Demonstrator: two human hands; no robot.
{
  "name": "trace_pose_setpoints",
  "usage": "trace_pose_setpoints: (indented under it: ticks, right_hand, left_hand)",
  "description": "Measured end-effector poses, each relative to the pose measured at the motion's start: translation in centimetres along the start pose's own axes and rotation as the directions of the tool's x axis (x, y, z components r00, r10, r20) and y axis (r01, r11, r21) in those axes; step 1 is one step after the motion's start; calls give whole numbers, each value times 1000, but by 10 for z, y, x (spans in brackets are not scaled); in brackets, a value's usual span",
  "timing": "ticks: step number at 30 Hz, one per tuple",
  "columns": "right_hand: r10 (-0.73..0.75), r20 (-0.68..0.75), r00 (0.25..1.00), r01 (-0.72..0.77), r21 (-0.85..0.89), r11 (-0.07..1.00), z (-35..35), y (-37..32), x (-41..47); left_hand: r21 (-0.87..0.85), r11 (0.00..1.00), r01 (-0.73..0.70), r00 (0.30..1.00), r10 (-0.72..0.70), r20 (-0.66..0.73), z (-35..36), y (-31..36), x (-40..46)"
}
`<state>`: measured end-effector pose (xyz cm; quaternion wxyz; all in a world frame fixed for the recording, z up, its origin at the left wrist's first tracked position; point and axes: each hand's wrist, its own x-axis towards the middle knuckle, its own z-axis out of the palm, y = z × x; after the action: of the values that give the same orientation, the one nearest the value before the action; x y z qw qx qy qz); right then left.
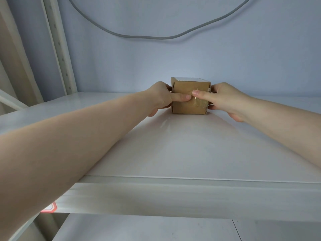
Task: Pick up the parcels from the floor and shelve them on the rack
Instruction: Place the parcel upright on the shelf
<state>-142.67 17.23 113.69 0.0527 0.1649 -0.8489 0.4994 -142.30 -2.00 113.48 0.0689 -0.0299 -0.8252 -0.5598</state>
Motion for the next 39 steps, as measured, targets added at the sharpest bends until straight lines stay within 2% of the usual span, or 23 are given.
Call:
trace_pose_setpoints:
  ticks: [6,15,20,30,39]
  right_hand:
    - [-24,-11,1000,24,19,1000,2,5,3]
    - [-45,-36,998,45,14,999,7,8,8]
    - [-52,-34,998,54,39,998,9,8,8]
    - [-61,-36,998,62,38,997,12,12,11]
    - [-47,5,999,47,37,998,7,14,15]
  left_hand:
    - [4,999,-36,997,36,-73,5,-7,5]
    - [-54,997,-54,998,52,-43,5,-12,7]
    - [-31,997,-65,997,63,-45,9,-11,4]
    - [16,999,-46,995,47,-85,13,-7,-2]
    - [-12,999,32,995,-33,-89,9,-12,10]
